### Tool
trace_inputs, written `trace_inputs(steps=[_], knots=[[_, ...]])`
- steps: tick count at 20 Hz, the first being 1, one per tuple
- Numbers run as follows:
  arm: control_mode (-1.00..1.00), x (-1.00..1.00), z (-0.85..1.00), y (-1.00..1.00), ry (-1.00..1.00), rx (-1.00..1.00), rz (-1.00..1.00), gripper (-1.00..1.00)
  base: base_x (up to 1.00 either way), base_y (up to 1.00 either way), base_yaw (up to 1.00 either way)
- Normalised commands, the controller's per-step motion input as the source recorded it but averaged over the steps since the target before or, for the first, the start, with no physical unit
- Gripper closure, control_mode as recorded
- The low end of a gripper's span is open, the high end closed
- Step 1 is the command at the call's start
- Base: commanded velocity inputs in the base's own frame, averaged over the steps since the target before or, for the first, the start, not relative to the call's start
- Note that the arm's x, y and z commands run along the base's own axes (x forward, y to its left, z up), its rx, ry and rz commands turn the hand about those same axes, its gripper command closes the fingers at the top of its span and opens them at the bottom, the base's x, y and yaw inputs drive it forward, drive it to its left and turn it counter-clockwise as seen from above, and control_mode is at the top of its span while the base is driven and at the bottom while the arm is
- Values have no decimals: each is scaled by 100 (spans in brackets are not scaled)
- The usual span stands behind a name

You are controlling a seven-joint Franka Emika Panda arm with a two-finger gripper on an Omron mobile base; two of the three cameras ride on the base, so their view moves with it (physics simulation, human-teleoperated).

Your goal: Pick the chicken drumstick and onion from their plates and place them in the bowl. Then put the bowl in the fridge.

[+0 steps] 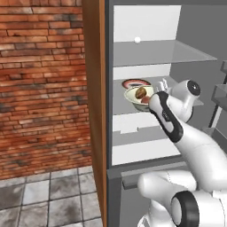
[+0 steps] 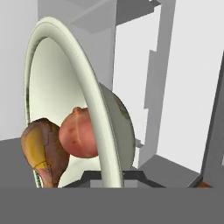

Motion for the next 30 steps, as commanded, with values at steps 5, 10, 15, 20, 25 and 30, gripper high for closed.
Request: trace_inputs(steps=[5, 10, 15, 20, 25, 30], knots=[[-100, 43, -16, 0, -12, 2, 0, 100, 0, 0, 0], [-100, 33, -23, 0, -7, 1, 0, 100, 0, 0, 0], [-100, 39, -23, 0, 0, 0, 0, 100, 0, 0, 0], [-100, 43, -13, 0, 0, 0, 1, 100, 0, 0, 0], [-100, 39, -15, 0, -1, 0, 3, 100, 0, 0, 0], [-100, 34, -22, 0, 0, 0, 2, 100, 0, 0, 0]])
